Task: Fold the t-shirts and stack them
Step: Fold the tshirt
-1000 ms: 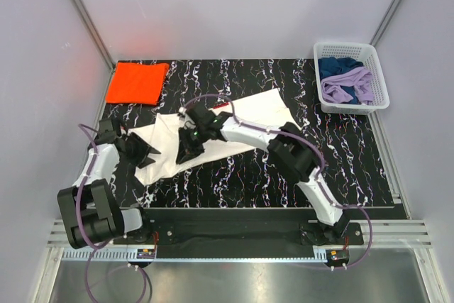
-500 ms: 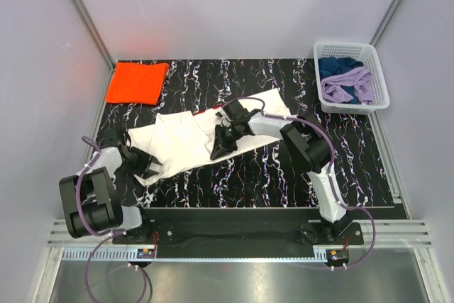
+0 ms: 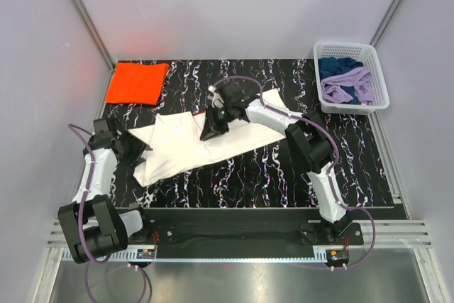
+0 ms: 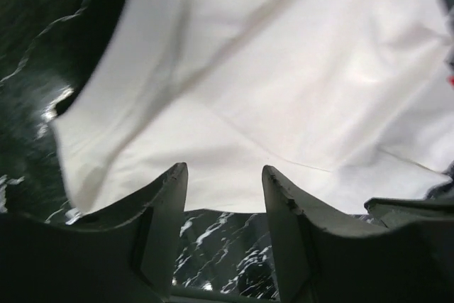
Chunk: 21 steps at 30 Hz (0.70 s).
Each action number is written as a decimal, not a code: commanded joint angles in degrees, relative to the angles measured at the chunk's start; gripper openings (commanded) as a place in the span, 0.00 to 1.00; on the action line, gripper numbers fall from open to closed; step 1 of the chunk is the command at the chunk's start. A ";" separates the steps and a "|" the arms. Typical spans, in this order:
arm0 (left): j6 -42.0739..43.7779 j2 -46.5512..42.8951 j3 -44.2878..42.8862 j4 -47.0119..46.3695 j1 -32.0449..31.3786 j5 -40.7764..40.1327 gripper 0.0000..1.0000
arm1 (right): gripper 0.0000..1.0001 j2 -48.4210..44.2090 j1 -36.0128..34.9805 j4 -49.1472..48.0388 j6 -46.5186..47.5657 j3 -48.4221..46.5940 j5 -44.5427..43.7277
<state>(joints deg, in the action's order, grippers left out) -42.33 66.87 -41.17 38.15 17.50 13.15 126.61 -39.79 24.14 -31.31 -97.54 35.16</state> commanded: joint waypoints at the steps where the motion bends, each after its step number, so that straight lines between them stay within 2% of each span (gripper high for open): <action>1: -0.47 -0.26 -1.46 -10.44 -2.20 6.61 0.52 | 0.24 3.99 0.06 -0.32 -2.61 -8.62 2.98; 4: -4.07 6.85 0.91 -21.51 -3.17 13.20 0.51 | 0.24 7.42 0.06 -4.79 -6.56 -9.69 5.00; 7: -4.26 15.53 -0.31 -24.96 -3.26 14.89 0.49 | 0.25 10.15 0.50 -5.07 -6.75 -10.92 4.31; 10: -0.92 18.29 -2.42 -19.62 -2.47 8.32 0.48 | 0.25 10.85 1.90 -5.42 -5.87 -9.43 2.82; 14: 0.40 15.76 0.20 -12.85 2.89 1.98 0.49 | 0.25 10.15 6.03 -6.65 -5.52 -3.64 1.23; 19: 2.25 11.97 3.20 -8.89 6.49 -2.16 0.51 | 0.25 8.75 9.99 -6.47 -3.76 1.91 1.75; 21: 3.30 11.53 3.38 -9.41 6.67 0.81 0.51 | 0.25 8.48 10.17 -4.64 -1.75 1.04 1.67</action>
<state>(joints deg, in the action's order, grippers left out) -41.74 79.92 -38.37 27.16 23.99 14.94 136.14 -31.20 16.60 -37.28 -97.58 41.76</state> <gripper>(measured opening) 0.505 0.245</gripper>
